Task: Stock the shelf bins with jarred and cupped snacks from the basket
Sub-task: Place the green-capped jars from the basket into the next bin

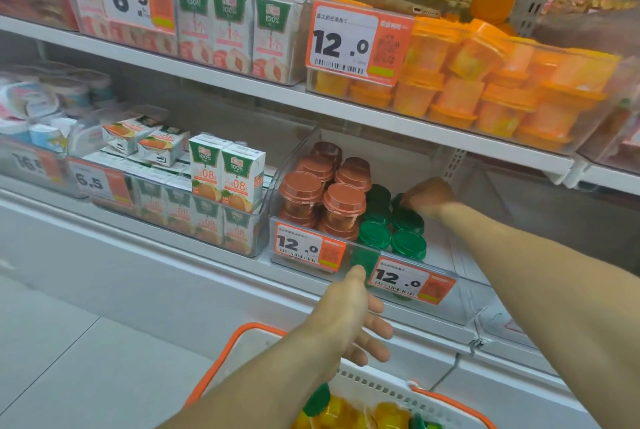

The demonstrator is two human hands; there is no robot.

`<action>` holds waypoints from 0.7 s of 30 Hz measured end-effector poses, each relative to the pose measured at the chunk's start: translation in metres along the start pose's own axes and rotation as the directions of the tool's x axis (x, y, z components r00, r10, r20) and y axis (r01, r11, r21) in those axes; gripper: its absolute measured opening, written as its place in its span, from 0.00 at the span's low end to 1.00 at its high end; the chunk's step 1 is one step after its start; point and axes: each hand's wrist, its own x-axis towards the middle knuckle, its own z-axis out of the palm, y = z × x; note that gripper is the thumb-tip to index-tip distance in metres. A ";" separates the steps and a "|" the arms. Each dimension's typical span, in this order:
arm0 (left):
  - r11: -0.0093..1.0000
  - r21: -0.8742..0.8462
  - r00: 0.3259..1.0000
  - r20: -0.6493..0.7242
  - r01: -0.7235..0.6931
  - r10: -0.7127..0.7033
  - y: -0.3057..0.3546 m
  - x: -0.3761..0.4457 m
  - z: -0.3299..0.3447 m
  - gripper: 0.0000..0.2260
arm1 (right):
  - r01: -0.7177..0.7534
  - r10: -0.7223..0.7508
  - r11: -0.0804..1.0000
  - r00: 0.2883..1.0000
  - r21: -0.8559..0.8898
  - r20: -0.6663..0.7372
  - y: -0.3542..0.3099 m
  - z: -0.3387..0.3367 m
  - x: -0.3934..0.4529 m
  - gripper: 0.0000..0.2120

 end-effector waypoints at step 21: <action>0.557 0.830 0.995 0.034 0.026 -0.096 -0.050 0.002 0.021 0.13 | 0.655 -0.601 0.700 0.756 0.286 -0.259 0.026 0.016 -0.258 0.08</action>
